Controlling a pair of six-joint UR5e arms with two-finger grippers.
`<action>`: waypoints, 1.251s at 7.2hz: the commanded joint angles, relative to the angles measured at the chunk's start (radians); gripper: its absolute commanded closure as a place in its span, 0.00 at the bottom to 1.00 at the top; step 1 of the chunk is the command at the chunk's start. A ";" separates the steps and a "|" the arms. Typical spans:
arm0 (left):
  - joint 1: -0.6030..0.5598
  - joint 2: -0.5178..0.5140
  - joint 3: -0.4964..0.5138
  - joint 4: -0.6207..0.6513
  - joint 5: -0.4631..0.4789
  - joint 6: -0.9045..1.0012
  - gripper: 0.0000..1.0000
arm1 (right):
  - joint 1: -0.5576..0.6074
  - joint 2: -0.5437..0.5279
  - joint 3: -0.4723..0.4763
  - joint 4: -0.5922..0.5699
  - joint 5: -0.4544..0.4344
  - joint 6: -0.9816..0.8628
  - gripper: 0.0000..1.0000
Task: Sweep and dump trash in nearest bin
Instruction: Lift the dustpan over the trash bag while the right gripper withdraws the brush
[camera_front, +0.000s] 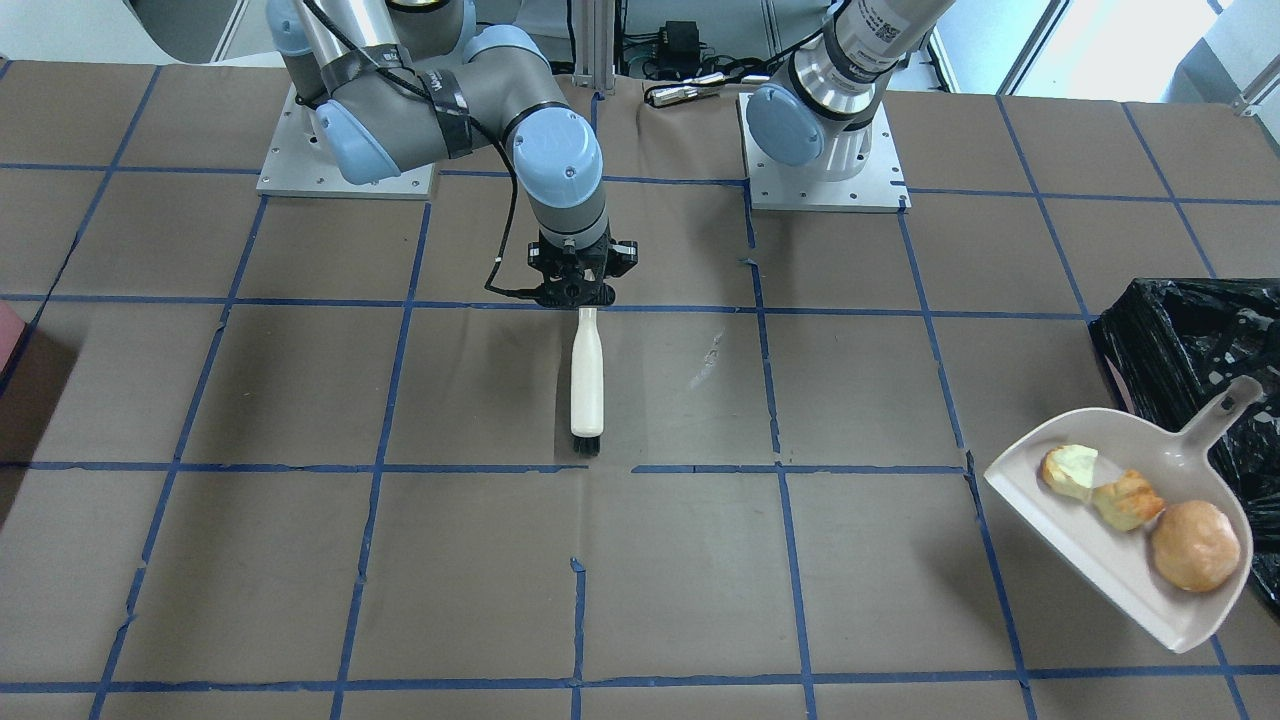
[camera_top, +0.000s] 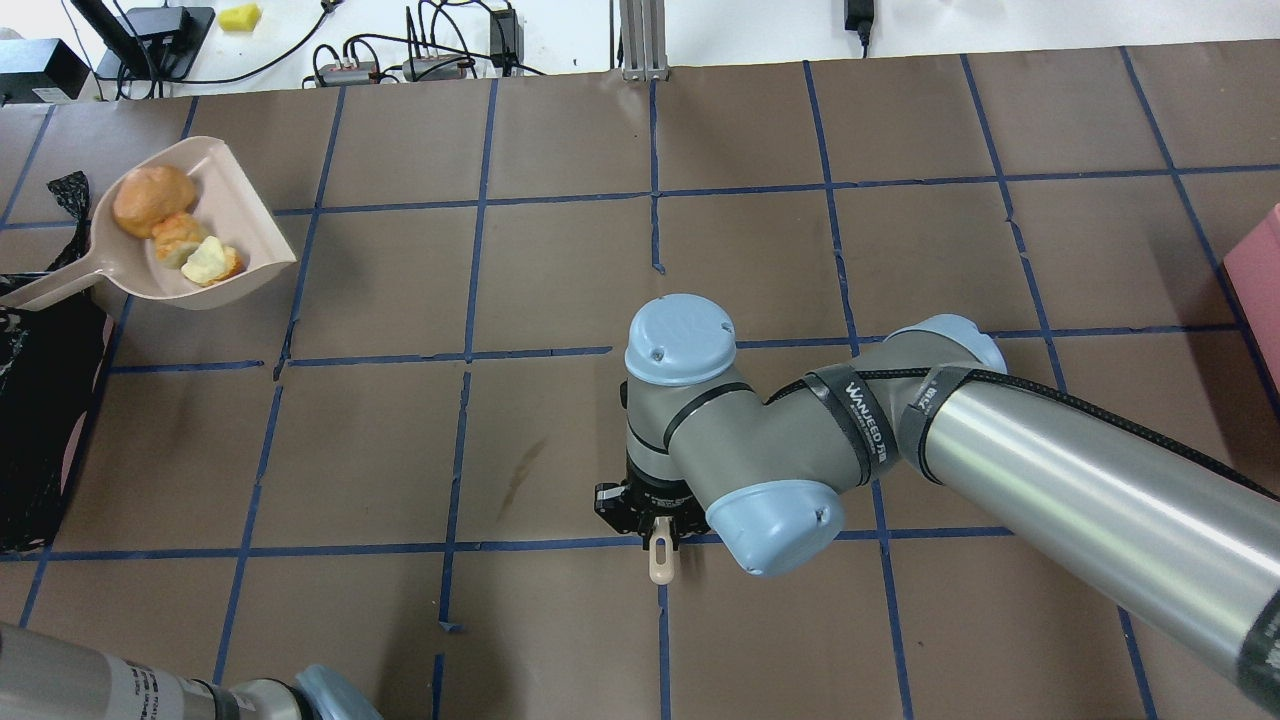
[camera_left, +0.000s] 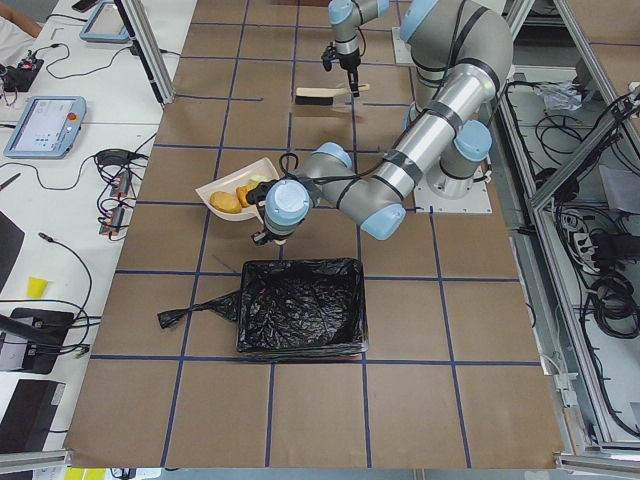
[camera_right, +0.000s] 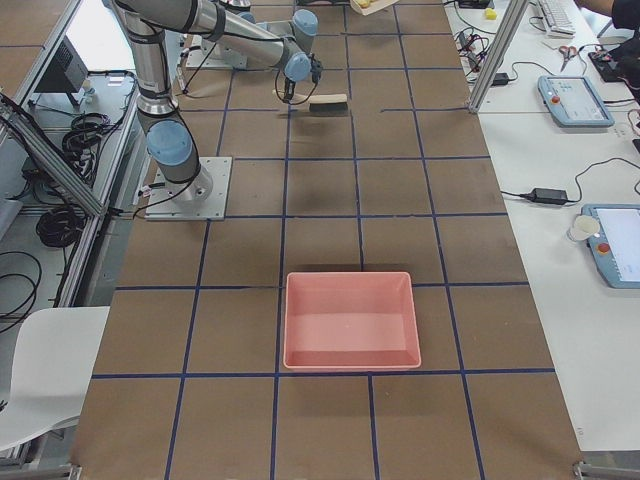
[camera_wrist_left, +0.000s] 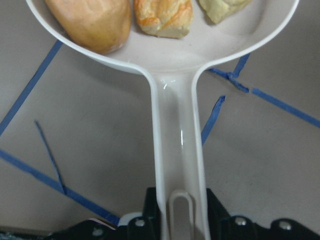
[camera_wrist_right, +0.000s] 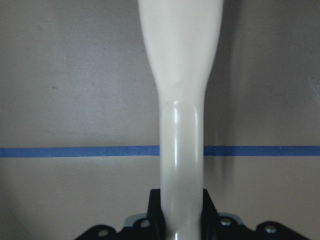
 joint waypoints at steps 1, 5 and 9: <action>0.163 0.051 0.009 -0.034 -0.013 0.006 0.97 | -0.007 0.002 0.002 0.006 0.042 0.002 0.94; 0.430 0.091 0.011 -0.141 0.095 0.116 0.96 | -0.010 0.013 -0.008 0.000 0.045 -0.001 0.00; 0.453 0.126 0.058 -0.045 0.299 0.155 0.96 | -0.041 -0.007 -0.088 0.015 0.029 0.003 0.00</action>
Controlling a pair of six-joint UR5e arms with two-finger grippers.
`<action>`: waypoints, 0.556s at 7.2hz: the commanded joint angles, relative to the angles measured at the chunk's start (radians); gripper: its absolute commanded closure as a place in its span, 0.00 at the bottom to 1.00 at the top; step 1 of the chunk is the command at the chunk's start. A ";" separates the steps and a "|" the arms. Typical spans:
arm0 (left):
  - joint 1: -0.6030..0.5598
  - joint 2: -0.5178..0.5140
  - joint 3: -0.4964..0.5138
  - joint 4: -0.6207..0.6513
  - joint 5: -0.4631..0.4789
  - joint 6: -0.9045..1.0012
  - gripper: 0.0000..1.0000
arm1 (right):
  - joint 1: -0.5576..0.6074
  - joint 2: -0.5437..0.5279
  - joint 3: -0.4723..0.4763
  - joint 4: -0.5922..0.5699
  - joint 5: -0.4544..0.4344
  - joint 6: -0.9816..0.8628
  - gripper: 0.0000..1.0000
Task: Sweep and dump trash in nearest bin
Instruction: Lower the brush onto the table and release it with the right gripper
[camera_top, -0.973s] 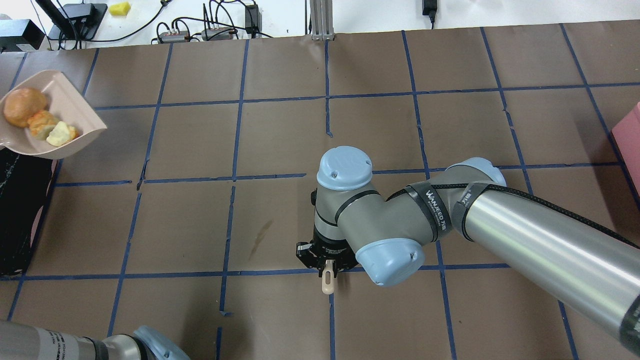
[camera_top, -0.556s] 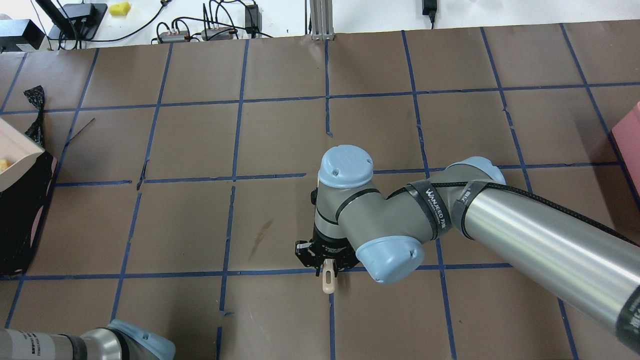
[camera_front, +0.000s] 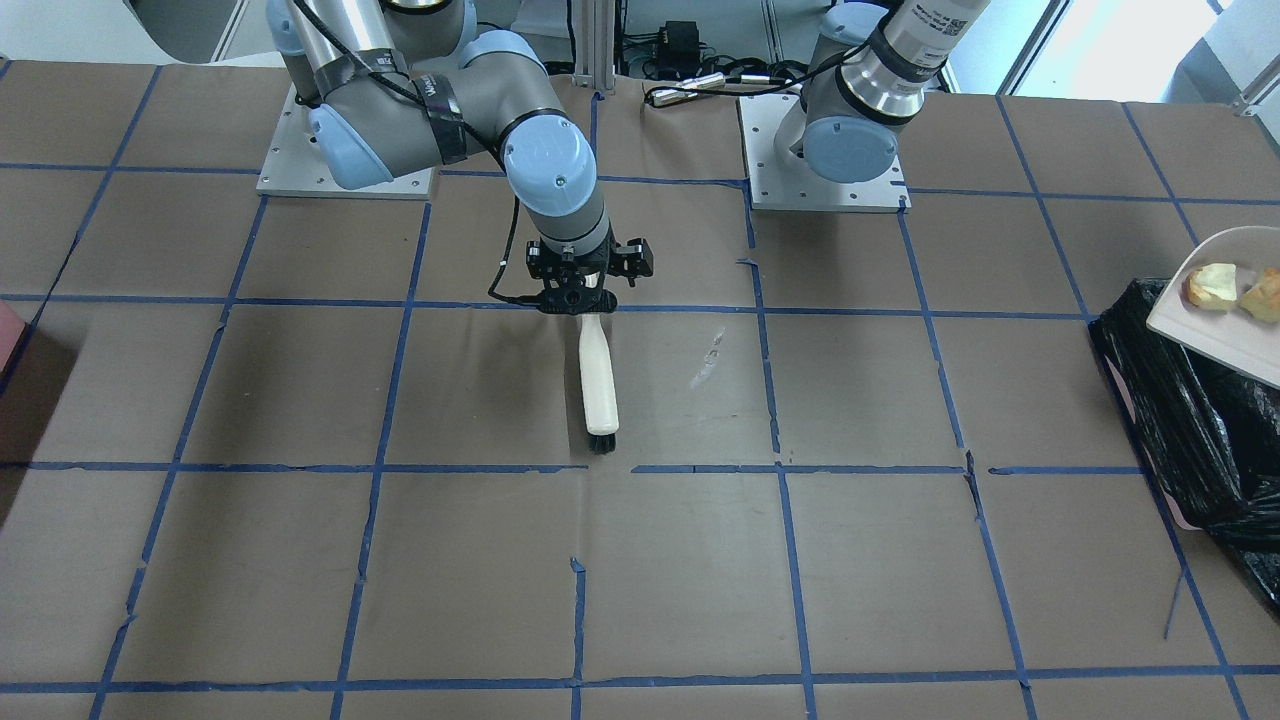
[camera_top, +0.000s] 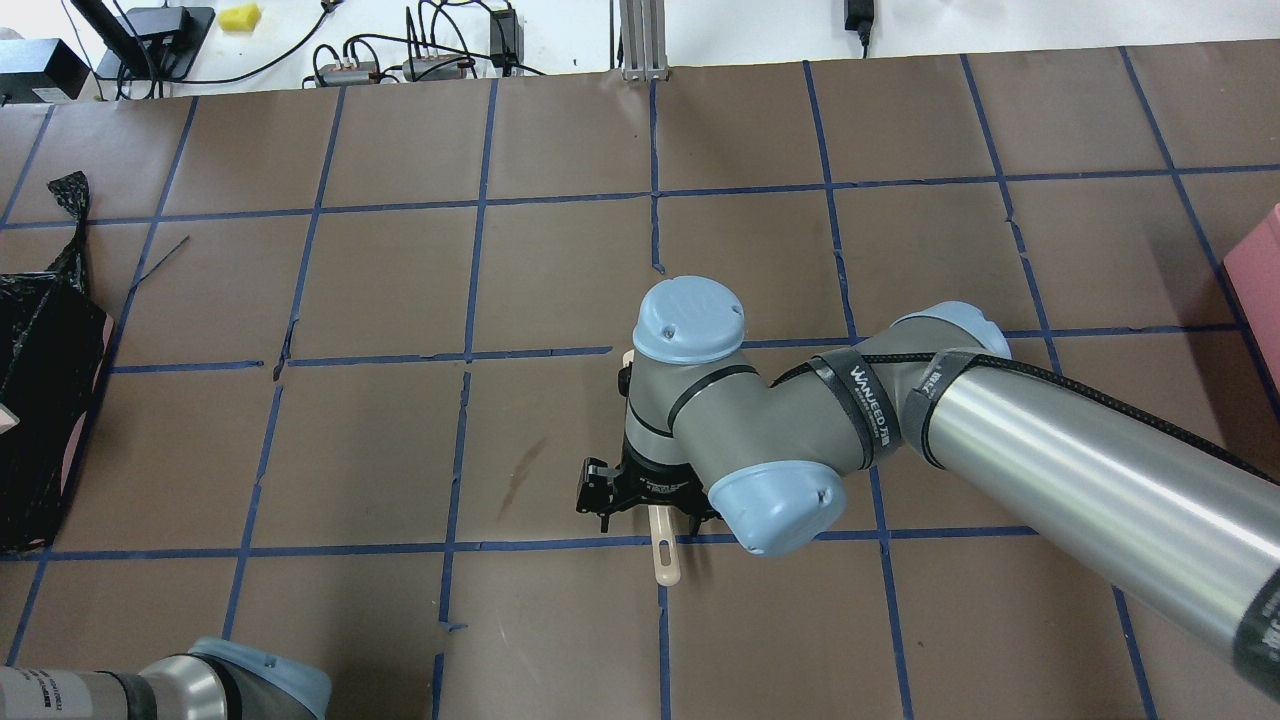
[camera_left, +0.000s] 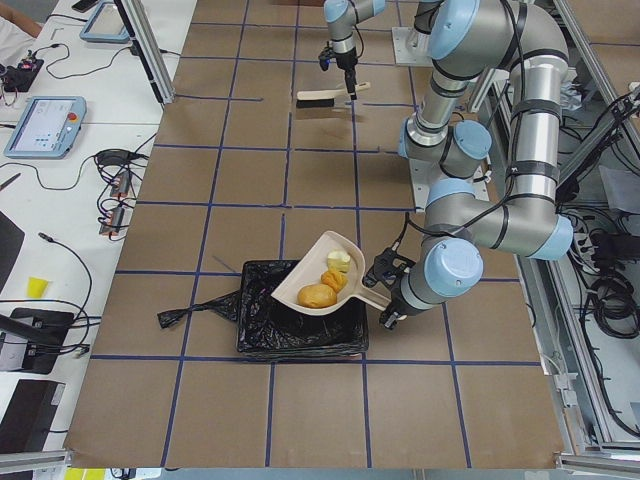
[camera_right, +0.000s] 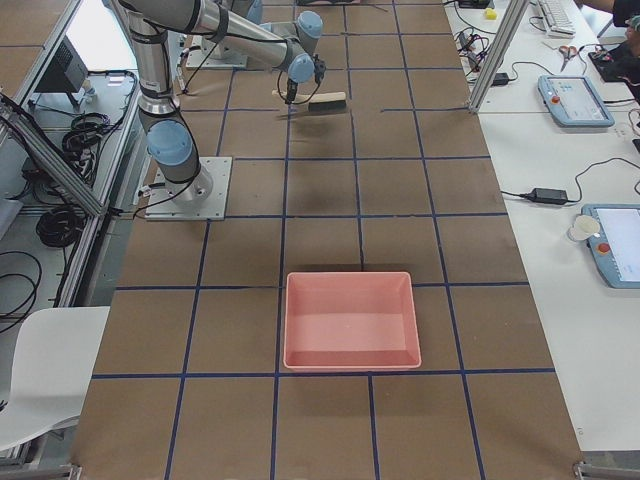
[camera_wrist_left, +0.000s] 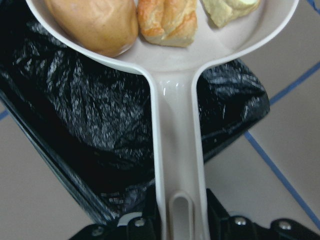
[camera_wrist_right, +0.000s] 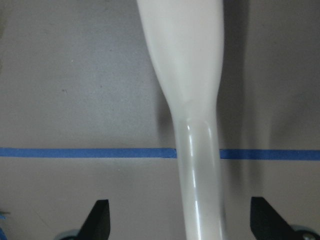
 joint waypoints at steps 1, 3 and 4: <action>0.001 -0.023 0.086 0.025 0.062 0.023 0.96 | -0.103 -0.022 -0.146 0.120 -0.033 -0.026 0.00; -0.005 -0.049 0.110 0.033 0.099 0.021 0.96 | -0.223 -0.056 -0.365 0.427 -0.127 -0.225 0.00; -0.035 -0.050 0.110 0.079 0.141 0.009 0.96 | -0.275 -0.065 -0.504 0.610 -0.214 -0.369 0.00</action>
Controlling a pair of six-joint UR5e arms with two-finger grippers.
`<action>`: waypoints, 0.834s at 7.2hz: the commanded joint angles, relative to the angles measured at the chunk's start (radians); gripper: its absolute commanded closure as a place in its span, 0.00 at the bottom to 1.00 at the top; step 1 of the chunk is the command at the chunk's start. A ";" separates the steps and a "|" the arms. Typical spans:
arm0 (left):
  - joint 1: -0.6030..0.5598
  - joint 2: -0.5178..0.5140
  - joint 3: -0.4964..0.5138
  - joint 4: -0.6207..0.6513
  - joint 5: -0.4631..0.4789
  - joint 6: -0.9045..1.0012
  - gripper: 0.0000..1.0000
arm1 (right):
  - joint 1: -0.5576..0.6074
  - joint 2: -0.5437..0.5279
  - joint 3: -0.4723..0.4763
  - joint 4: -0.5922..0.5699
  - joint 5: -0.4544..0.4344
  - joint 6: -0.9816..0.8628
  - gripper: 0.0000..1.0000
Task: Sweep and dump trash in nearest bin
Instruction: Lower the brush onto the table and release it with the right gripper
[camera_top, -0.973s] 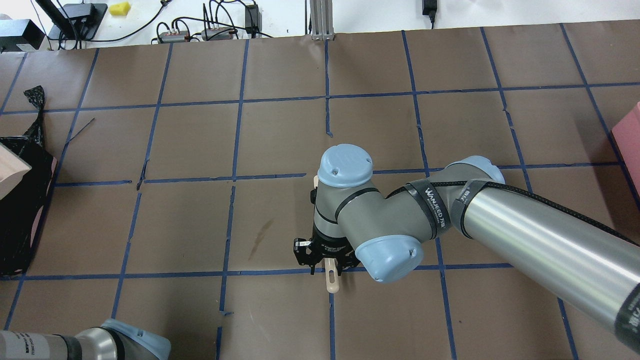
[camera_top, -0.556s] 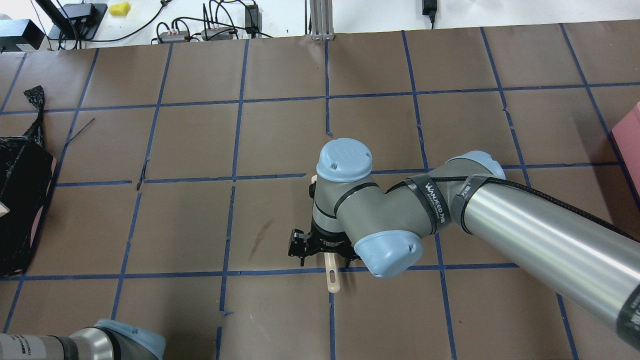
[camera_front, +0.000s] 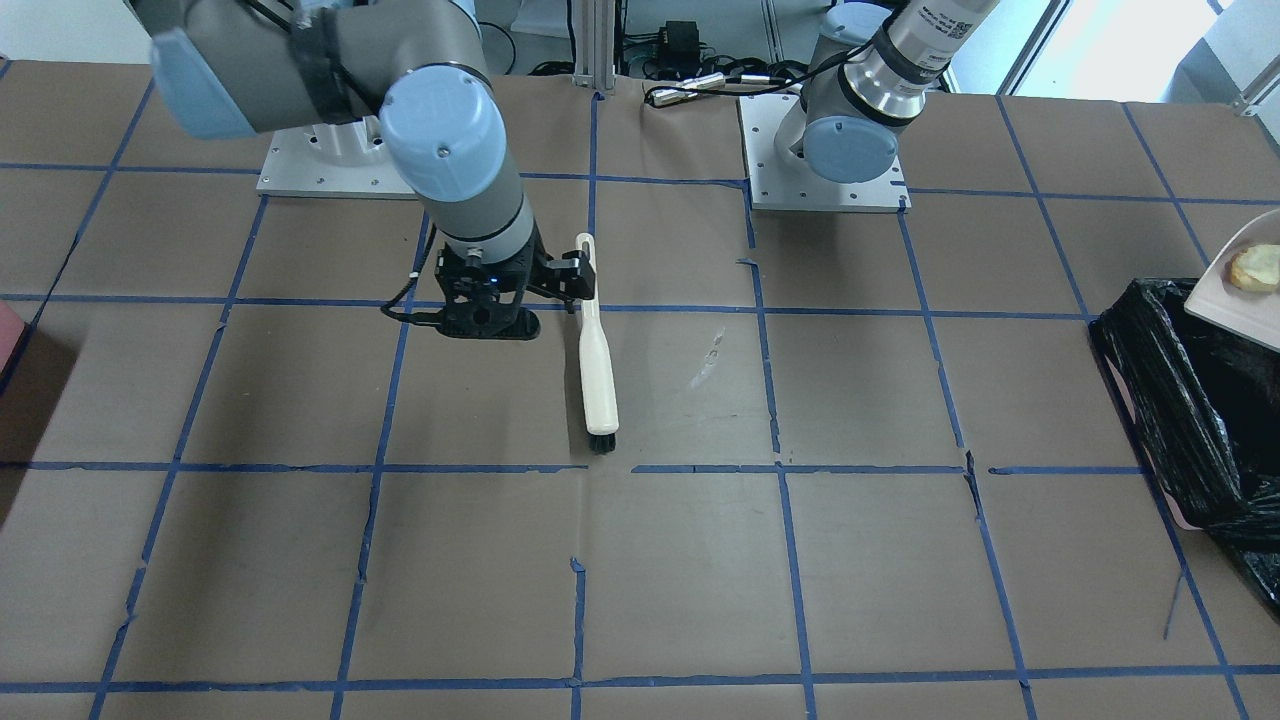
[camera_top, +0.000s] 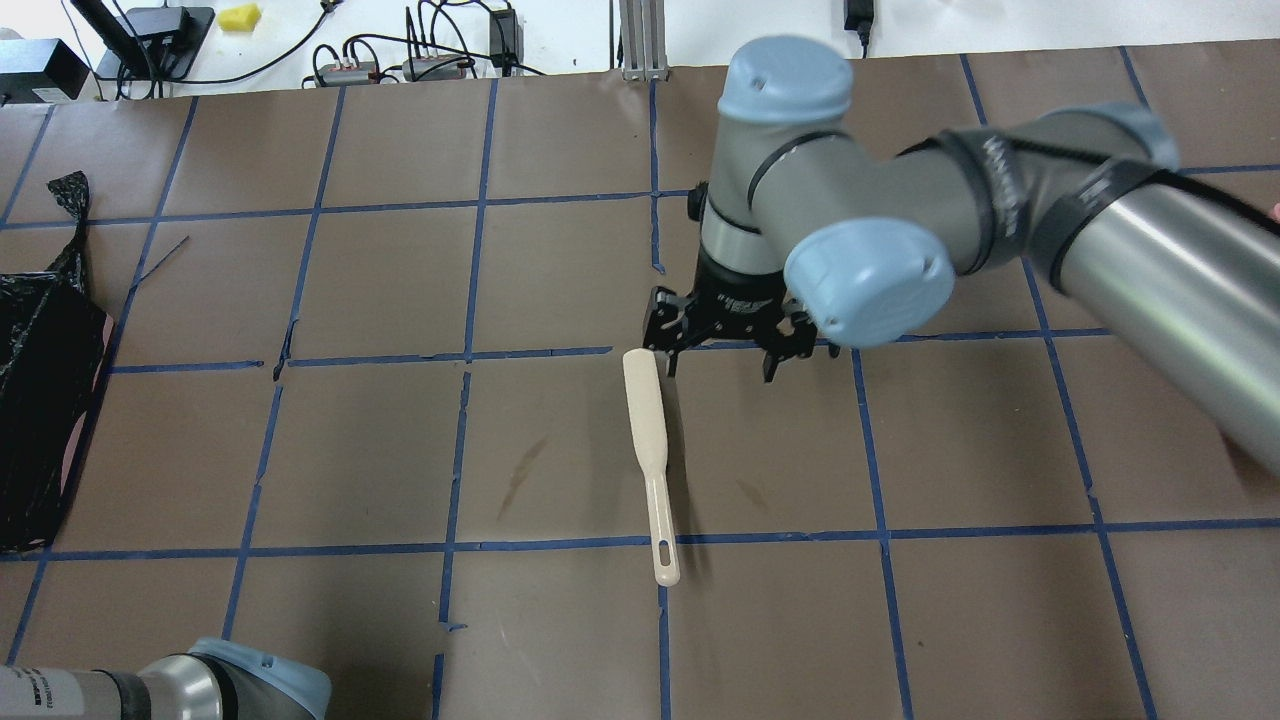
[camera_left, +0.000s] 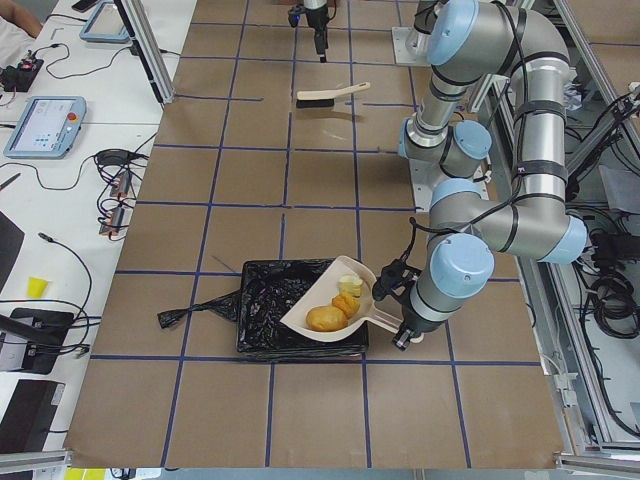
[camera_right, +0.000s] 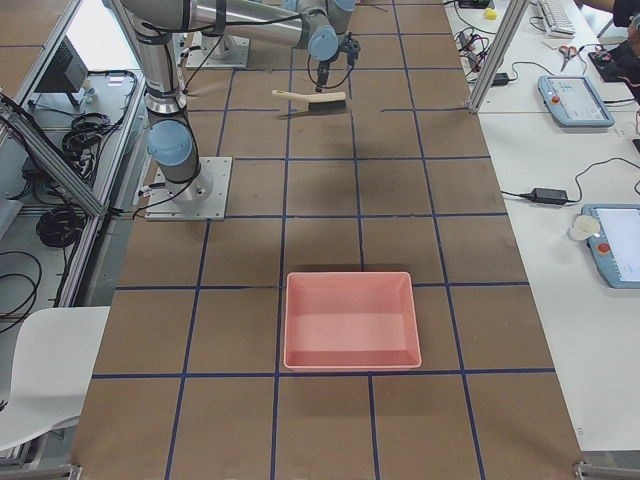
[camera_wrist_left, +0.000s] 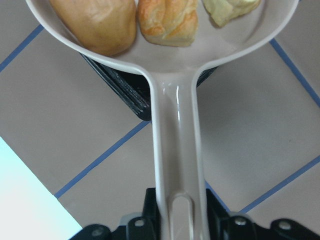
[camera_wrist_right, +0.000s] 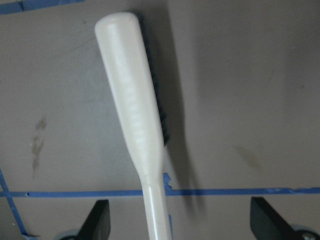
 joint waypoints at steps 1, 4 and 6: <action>-0.059 -0.016 -0.010 0.098 0.079 -0.011 0.96 | -0.114 -0.013 -0.252 0.296 -0.110 -0.217 0.00; -0.122 -0.019 -0.016 0.195 0.143 -0.002 0.96 | -0.196 -0.088 -0.252 0.191 -0.140 -0.411 0.00; -0.182 -0.012 -0.022 0.257 0.253 0.000 0.95 | -0.193 -0.102 -0.215 0.187 -0.127 -0.408 0.00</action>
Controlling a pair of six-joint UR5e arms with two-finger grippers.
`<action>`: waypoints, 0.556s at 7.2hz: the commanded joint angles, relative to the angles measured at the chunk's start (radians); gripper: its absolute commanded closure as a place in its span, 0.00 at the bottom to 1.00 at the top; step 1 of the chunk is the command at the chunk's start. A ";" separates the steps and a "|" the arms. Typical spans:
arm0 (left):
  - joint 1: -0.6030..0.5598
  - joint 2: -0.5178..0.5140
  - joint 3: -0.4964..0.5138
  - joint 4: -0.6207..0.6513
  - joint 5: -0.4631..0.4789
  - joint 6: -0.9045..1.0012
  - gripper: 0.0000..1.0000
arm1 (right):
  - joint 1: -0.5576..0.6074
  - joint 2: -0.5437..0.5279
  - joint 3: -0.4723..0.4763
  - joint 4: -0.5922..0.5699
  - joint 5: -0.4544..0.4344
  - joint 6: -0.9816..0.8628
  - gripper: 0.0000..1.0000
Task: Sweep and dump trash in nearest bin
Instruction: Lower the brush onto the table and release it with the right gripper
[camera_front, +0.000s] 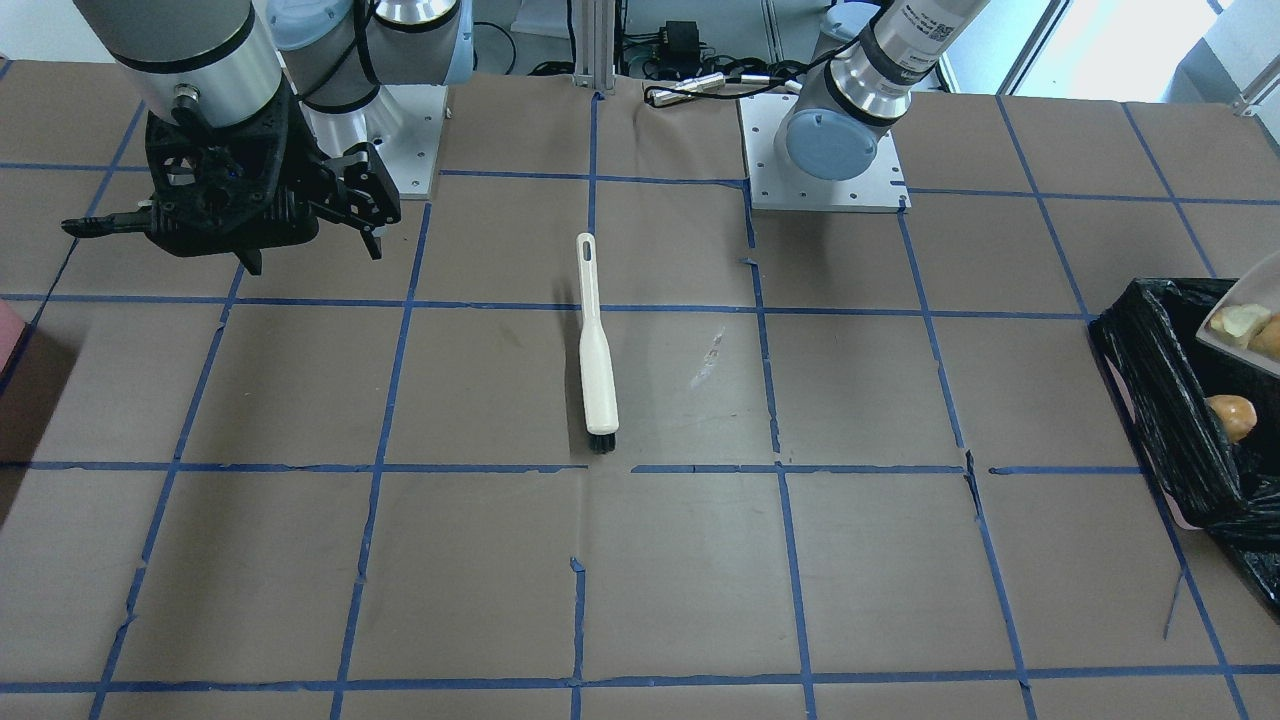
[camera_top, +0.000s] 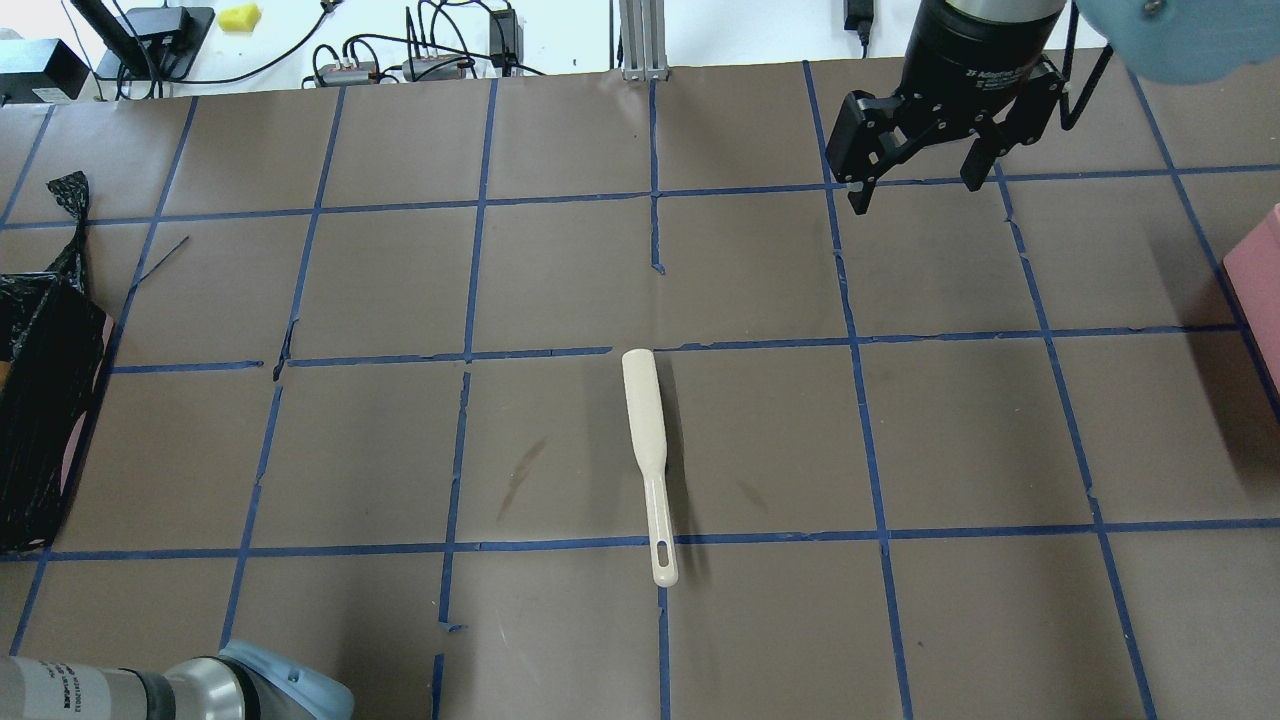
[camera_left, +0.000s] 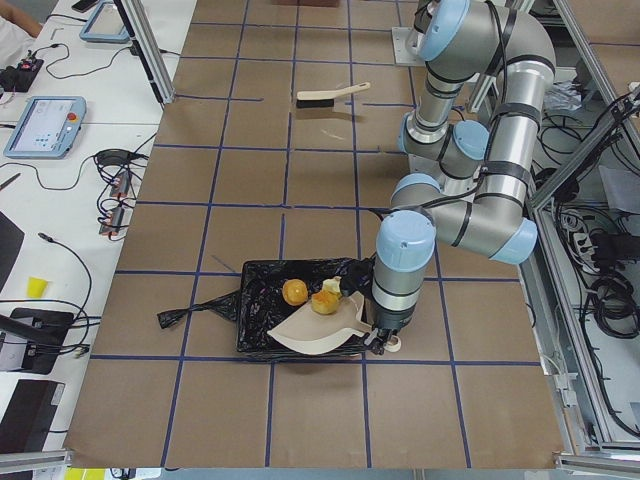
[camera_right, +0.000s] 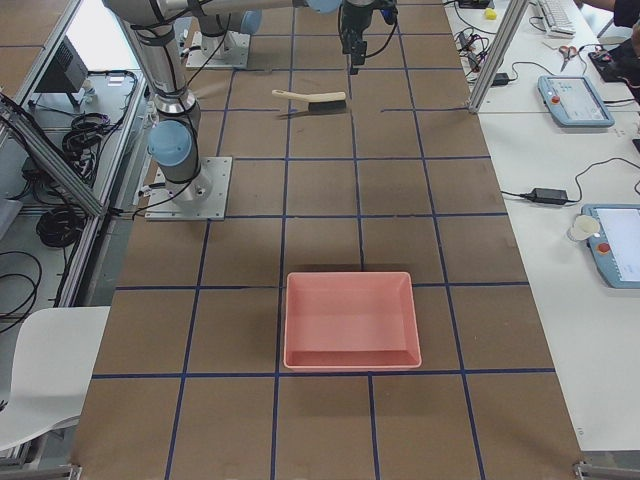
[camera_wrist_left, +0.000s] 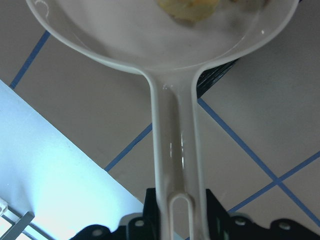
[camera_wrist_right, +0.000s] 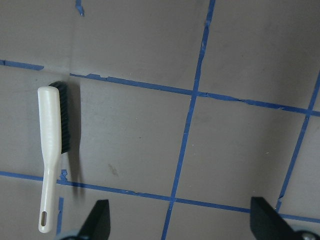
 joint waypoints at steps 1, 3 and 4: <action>-0.044 0.002 -0.002 0.035 0.091 0.003 0.95 | 0.001 -0.009 0.026 -0.015 0.002 -0.006 0.00; -0.058 0.022 0.001 0.044 0.134 0.004 0.94 | 0.001 -0.020 0.035 -0.013 0.002 -0.034 0.00; -0.090 0.030 0.001 0.051 0.160 0.001 0.94 | 0.001 -0.023 0.040 -0.018 0.002 -0.035 0.00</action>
